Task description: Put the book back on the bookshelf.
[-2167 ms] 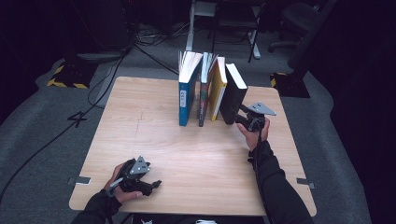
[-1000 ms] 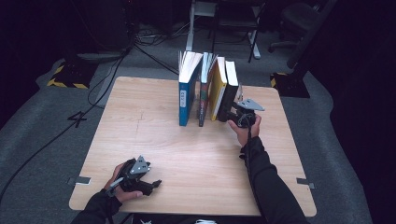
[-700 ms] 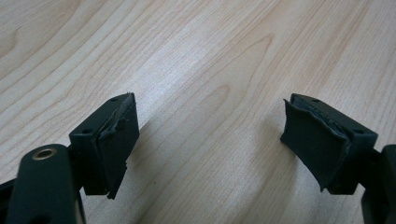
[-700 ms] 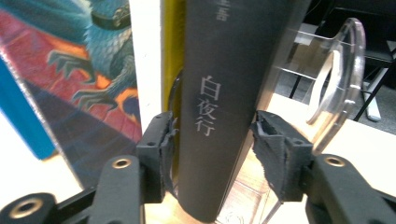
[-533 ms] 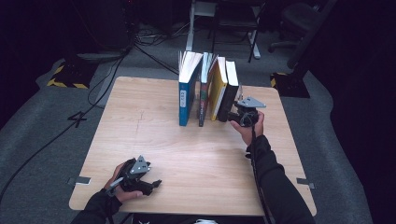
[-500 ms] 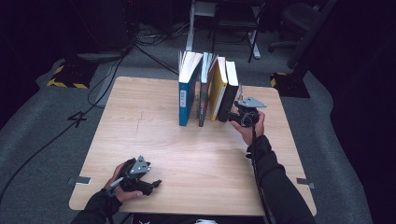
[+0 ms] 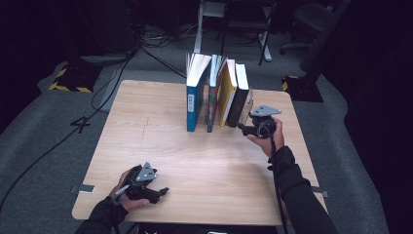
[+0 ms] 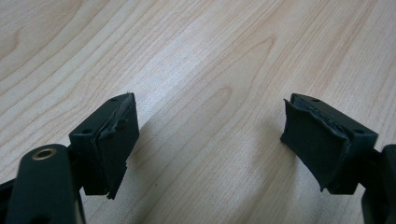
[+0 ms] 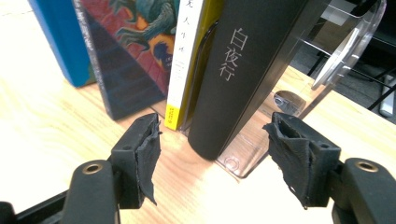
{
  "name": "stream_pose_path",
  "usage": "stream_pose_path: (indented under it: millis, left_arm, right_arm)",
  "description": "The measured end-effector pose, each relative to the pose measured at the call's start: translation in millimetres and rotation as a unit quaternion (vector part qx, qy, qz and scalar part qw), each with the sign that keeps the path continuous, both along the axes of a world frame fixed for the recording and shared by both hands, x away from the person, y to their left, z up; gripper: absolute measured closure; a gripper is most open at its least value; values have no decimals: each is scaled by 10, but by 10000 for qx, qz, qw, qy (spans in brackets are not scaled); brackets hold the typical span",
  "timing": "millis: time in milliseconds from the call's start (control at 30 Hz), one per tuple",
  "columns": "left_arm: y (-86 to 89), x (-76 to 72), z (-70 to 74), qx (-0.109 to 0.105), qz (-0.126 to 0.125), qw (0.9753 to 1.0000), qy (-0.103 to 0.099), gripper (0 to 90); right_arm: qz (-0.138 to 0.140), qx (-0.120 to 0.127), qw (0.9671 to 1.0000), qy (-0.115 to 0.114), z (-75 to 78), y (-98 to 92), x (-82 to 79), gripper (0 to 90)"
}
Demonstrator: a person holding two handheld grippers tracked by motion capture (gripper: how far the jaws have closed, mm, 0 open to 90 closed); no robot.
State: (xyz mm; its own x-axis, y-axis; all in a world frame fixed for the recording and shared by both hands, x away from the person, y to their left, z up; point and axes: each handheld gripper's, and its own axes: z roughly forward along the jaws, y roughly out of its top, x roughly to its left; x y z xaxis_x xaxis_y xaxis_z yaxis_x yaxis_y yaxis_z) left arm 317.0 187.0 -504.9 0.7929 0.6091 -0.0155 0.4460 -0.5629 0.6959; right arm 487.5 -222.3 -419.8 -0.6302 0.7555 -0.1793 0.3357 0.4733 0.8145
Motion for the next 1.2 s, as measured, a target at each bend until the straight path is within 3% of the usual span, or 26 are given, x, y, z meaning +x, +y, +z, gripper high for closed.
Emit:
stream_pose_path:
  millis: [233, 733, 933, 967, 1200]
  left_arm:
    - [-2, 1, -1, -6, 21, 10000, 6, 184]
    - [-3, -4, -2, -13, 50, 10000, 5, 184]
    - [-4, -7, -2, -15, 75, 10000, 4, 184]
    - [-4, -7, -2, -14, 76, 10000, 3, 184]
    - [-4, -7, -2, -15, 77, 10000, 3, 184]
  right_arm:
    - [155, -171, 9996, 164, 1, -67, -106, 303]
    - [323, -502, 9979, 233, 68, -140, -372, 266]
    - [247, -578, 9975, 338, 48, -158, -483, 267]
    - [197, -726, 9967, 307, 29, -160, -522, 262]
    - [253, -590, 9972, 376, -59, -252, -640, 266]
